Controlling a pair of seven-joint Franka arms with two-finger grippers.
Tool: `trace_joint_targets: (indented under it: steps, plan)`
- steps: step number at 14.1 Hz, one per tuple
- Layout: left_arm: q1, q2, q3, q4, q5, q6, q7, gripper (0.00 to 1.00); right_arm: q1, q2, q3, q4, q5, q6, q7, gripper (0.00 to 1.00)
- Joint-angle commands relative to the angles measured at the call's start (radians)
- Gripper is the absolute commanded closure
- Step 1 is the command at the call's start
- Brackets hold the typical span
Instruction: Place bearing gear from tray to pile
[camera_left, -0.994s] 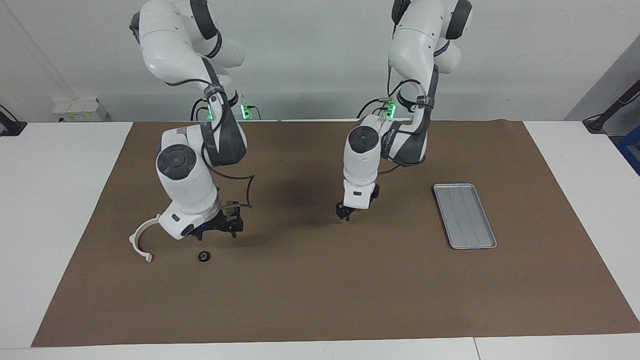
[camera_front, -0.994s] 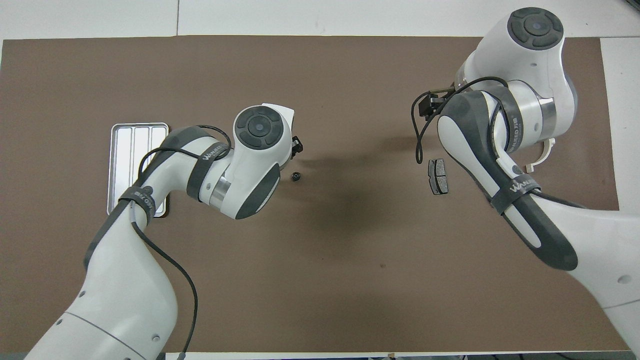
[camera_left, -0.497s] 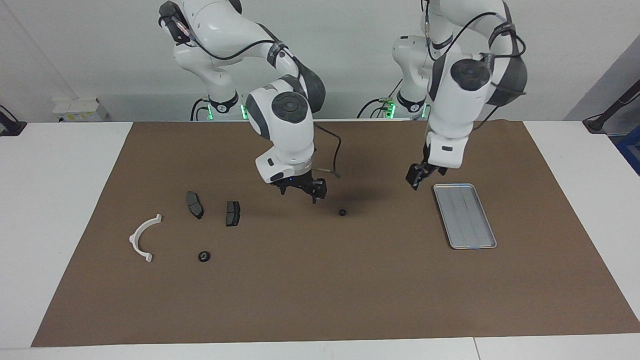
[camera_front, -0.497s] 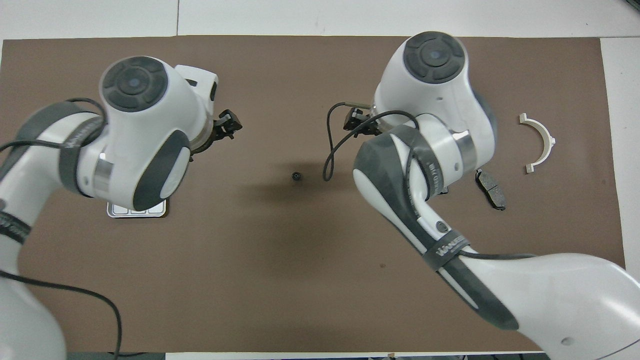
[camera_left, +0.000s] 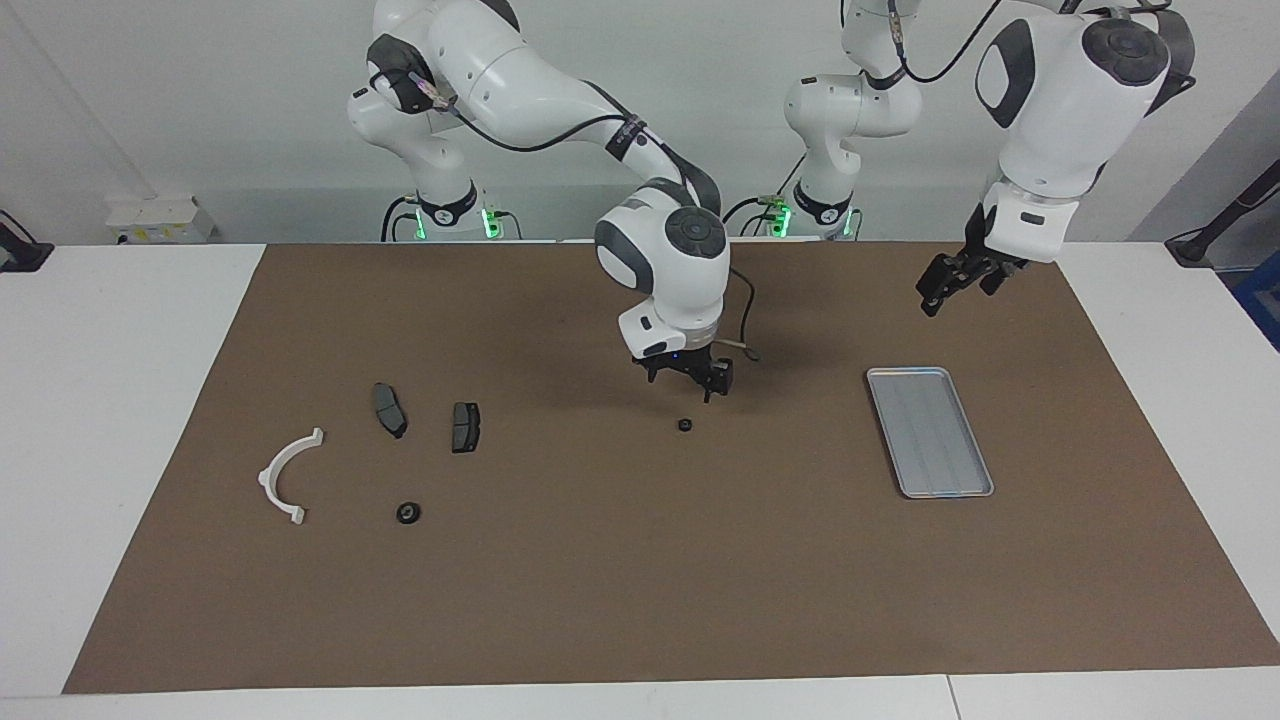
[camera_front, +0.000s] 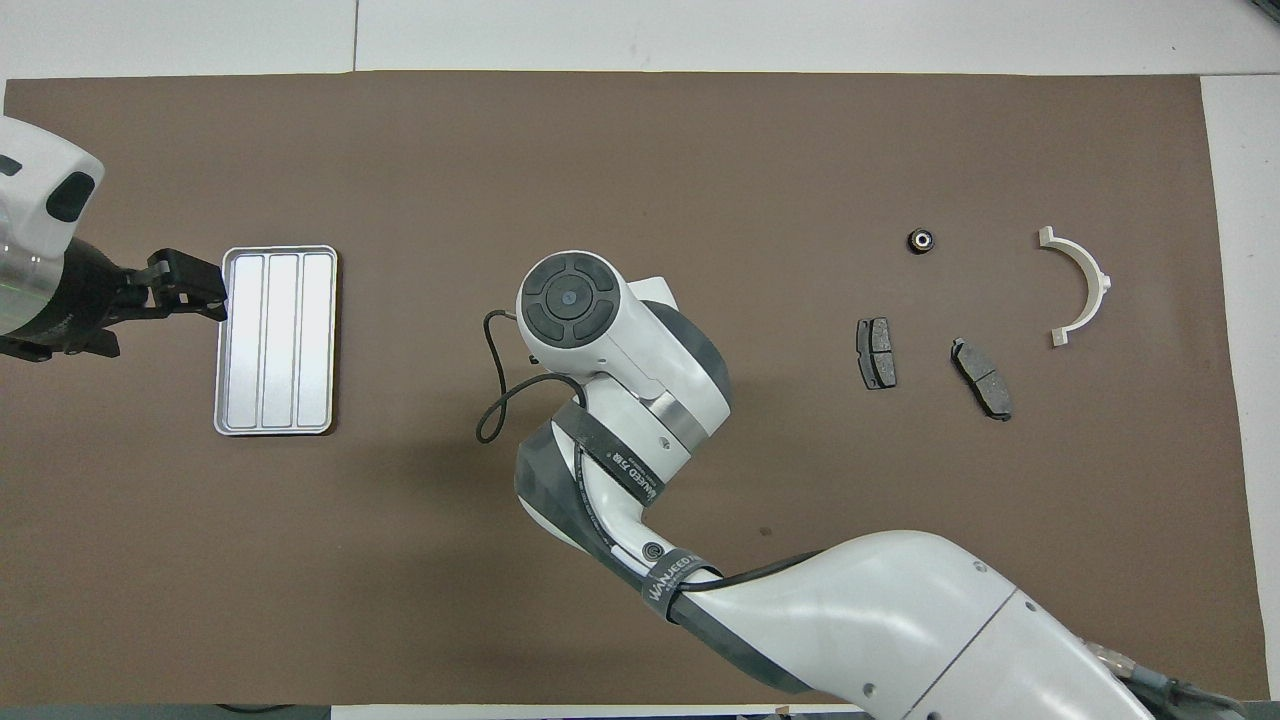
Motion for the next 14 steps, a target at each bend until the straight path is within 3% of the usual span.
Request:
trace_joint_targets:
  steps: [1, 14]
  plan:
    - [0.049, -0.015, -0.032, -0.025, -0.019, -0.001, 0.068, 0.0, 0.002, 0.036, -0.002, 0.008, -0.04, 0.036, 0.029, 0.0]
    - [0.049, -0.003, -0.032, -0.01, -0.019, 0.001, 0.093, 0.0, 0.006, 0.084, -0.003, 0.005, -0.083, 0.108, 0.044, 0.01]
